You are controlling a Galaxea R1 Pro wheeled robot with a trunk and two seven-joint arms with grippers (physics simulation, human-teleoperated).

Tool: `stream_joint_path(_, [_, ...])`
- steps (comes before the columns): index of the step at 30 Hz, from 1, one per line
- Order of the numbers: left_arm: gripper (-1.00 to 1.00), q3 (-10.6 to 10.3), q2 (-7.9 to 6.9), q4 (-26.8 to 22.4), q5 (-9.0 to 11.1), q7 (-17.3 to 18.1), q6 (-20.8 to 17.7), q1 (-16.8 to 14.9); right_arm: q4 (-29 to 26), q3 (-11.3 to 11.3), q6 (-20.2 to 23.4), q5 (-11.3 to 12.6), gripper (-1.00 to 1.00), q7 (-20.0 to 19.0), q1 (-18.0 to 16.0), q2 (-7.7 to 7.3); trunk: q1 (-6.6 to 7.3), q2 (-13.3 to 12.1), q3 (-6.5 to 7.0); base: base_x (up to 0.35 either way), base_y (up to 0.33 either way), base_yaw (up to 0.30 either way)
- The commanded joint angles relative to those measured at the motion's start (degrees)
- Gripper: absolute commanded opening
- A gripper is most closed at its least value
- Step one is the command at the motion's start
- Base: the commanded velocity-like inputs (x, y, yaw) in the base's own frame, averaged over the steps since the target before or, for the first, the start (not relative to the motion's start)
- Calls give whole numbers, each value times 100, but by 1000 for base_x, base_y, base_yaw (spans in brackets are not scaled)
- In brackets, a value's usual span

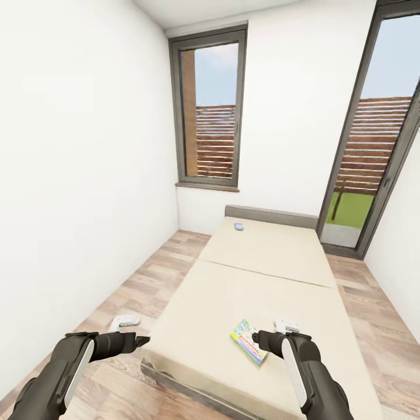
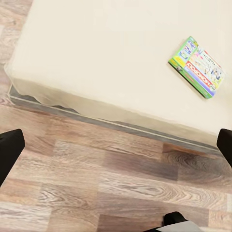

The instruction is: Put all the toys in the child's room - the three board games (two on the bed and one on the table), the two jigsaw puzzles on the table, and the tennis ball on the table - inside the toy box on the table in the child's room.

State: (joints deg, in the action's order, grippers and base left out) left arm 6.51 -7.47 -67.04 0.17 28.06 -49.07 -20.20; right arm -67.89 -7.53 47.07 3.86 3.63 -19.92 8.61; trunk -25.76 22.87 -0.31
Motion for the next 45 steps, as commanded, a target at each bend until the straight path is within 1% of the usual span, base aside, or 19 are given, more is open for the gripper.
stream_joint_path(1, [100, 9, 0, -3, 0, 24, -33, -2, -4, -8, 21, 43, 100, 37, -3, 6, -2, 5, -3, 0, 126, -147])
stream_joint_path(7, [100, 15, -1, -3, 0, 24, -33, -2, 3, -11, 21, 47, 100, 22, -3, 1, -2, 5, -3, 0, 219, -221])
stream_joint_path(24, [100, 16, -5, -3, 0, 24, -29, -2, 12, -12, 21, 53, 100, 9, -3, 0, -2, 5, -3, 2, 293, -275])
stream_joint_path(30, [100, 10, -4, -17, 7, 24, -17, -2, 12, -5, 18, 53, 100, 13, -3, 0, -2, 5, -3, 135, 236, -266])
stream_joint_path(35, [100, 16, -8, -21, 2, 24, -16, -2, 12, 1, 14, 50, 100, 14, -3, 2, -2, 5, -3, 230, 188, -109])
stream_joint_path(45, [100, 9, -5, -20, 0, 24, -15, -2, 10, 12, 13, 46, 100, 10, -3, 8, -2, 5, -6, 240, 147, -15])
